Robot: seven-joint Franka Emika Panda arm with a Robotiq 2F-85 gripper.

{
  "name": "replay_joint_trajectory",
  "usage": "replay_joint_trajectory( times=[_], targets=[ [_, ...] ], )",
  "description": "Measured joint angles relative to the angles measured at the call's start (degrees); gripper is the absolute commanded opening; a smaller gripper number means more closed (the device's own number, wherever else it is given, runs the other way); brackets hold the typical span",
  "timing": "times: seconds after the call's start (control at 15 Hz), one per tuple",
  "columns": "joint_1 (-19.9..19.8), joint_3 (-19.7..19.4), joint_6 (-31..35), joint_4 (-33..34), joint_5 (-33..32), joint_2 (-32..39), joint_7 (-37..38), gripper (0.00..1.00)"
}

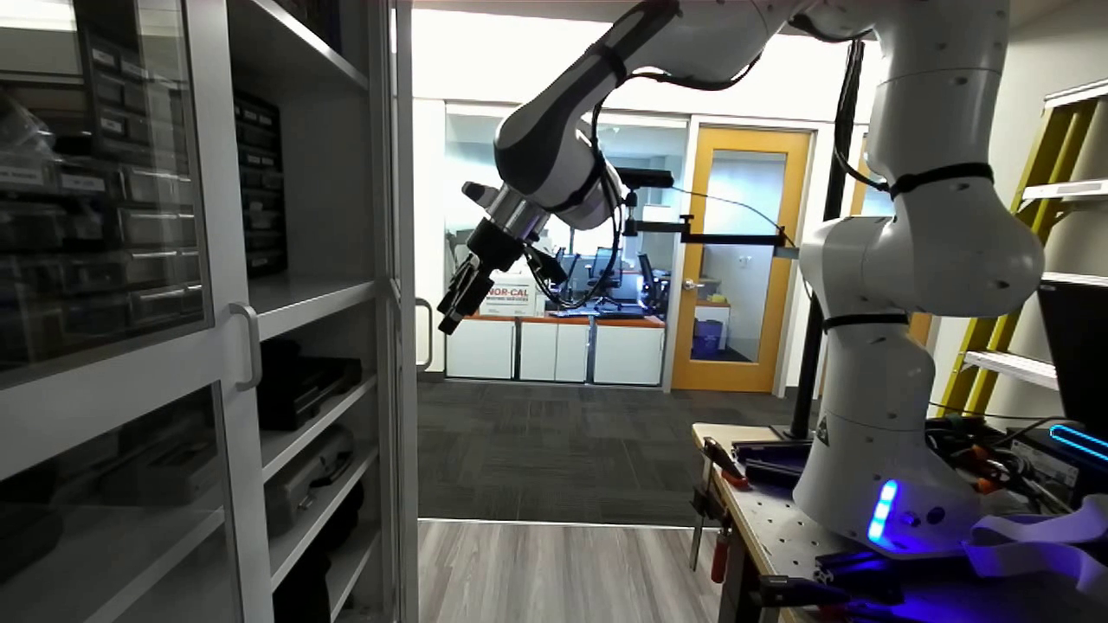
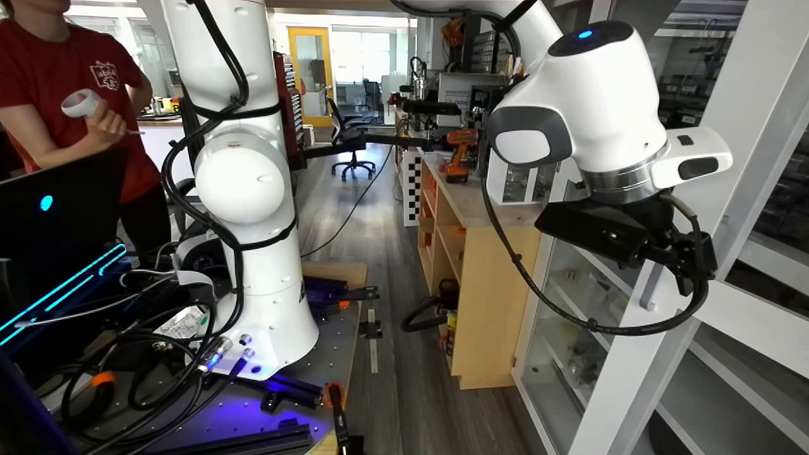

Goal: Close the file cabinet door

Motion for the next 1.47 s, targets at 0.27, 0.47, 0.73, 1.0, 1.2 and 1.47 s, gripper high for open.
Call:
replay_joint_trajectory(
  times=[0.27,0.47,0.73,1.0,1.2,1.47],
  targets=[
    [0.0,0.1,-1.0,1.3,4.1,0.2,-5.3,0.34],
    [0.0,0.1,-1.7,1.9,7.5,0.2,-9.2,0.13],
    [0.0,0.2,-3.8,2.2,10.6,0.2,-12.8,0.05],
    [-0.1,0.2,-4.2,2.4,12.2,0.2,-14.2,0.07],
    [0.0,0.2,-4.2,2.5,12.5,0.3,-14.9,0.07],
    [0.0,0.9,-4.1,4.1,12.4,1.9,-14.9,0.07]
  ],
)
